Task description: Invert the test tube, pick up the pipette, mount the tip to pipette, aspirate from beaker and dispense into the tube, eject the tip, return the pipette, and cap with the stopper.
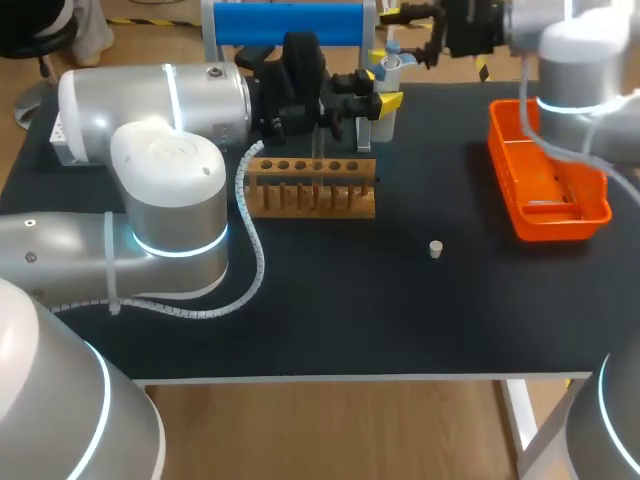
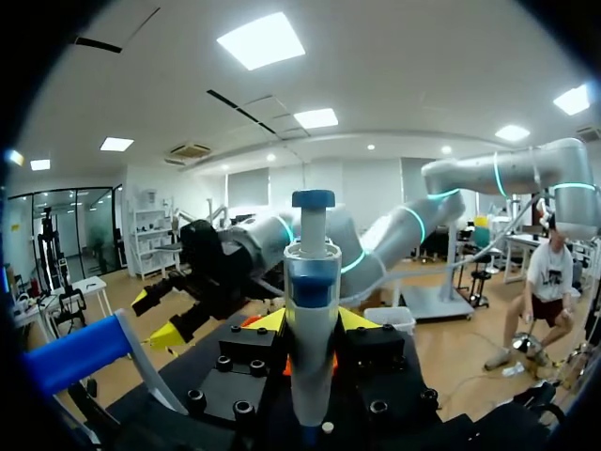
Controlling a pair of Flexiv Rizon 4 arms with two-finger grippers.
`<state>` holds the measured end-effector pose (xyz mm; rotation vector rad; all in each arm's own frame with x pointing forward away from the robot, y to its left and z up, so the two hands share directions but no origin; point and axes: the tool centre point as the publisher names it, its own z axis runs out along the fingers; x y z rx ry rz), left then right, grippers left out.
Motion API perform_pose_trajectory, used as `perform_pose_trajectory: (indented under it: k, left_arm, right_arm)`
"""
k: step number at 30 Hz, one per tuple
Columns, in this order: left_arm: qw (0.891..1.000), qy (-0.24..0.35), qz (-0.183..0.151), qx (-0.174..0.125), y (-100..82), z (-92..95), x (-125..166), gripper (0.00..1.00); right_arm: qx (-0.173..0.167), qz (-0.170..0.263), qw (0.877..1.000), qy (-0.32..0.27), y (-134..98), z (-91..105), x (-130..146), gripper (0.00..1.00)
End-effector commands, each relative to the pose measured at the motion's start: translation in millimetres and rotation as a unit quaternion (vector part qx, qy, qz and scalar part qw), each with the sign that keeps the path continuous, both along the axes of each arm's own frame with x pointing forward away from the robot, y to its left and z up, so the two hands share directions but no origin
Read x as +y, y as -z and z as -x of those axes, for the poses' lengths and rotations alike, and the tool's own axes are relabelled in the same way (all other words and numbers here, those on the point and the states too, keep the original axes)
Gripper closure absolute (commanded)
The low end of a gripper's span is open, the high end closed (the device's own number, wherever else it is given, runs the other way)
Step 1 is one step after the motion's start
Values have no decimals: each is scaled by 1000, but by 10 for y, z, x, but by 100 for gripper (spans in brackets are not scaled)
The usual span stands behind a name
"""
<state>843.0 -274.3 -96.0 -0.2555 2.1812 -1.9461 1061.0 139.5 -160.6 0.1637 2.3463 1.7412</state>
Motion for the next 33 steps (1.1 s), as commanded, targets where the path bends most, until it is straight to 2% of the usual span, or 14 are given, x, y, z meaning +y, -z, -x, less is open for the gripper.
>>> perform_pose_trajectory:
  k: [1,12,33]
  left_arm:
    - [1000,-1,1,-1,5,4,-6,100]
    - [1000,-1,1,-1,5,4,-6,100]
    - [1000,-1,1,-1,5,4,-6,100]
  right_arm:
    - [4,14,1000,-2,16,-281,236,0]
    - [5,33,999,4,75,-514,402,0]
    - [3,32,999,4,54,-518,436,0]
